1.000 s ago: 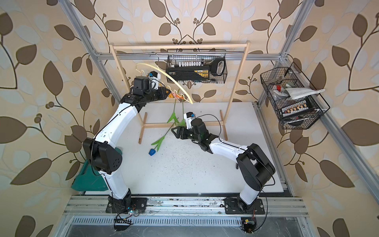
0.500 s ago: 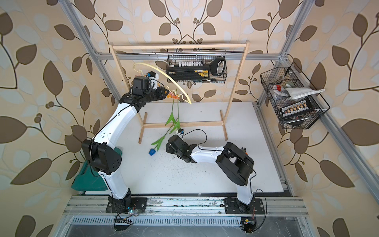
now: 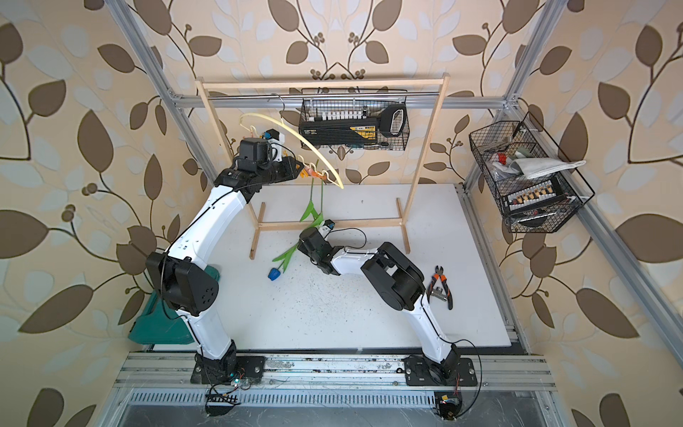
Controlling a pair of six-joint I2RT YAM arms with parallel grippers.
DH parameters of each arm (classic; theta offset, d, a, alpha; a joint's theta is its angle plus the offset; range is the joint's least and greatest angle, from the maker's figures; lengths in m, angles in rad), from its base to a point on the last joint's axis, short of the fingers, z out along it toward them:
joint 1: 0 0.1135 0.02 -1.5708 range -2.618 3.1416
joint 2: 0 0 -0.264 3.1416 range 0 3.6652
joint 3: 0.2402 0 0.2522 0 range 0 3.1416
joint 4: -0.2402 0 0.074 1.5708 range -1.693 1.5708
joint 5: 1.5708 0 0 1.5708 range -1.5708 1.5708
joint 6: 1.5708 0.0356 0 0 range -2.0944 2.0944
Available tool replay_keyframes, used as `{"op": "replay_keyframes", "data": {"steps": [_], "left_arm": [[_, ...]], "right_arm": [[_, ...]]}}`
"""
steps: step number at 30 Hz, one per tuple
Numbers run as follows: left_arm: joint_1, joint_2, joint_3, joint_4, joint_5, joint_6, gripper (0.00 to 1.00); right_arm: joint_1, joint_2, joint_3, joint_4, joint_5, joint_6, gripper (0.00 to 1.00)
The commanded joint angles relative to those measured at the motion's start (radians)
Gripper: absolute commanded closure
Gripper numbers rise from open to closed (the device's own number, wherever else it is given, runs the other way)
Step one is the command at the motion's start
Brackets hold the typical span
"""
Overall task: Dry the flowers on a clothes hanger
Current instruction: Pick up the flower at the center of the board.
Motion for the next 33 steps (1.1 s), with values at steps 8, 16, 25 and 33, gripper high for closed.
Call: {"op": "replay_keyframes", "data": {"steps": [8, 16, 25, 33], "left_arm": [[-0.010, 0.006, 0.028, -0.043, 0.009, -0.025, 0.78], [-0.010, 0.009, 0.037, -0.057, 0.012, -0.021, 0.78], [-0.010, 0.035, 0.087, -0.110, 0.018, -0.017, 0.78], [-0.010, 0.045, 0.105, -0.150, 0.023, -0.021, 0.78]], "right_arm": [[0.001, 0.118, 0.149, -0.046, 0.012, 0.034, 0.66], [-0.008, 0.153, 0.200, -0.036, -0.003, 0.031, 0.90], [0.015, -0.033, -0.069, 0.092, -0.053, 0.032, 1.00], [0.032, -0.266, -0.470, 0.357, -0.260, 0.048, 1.00]]}}
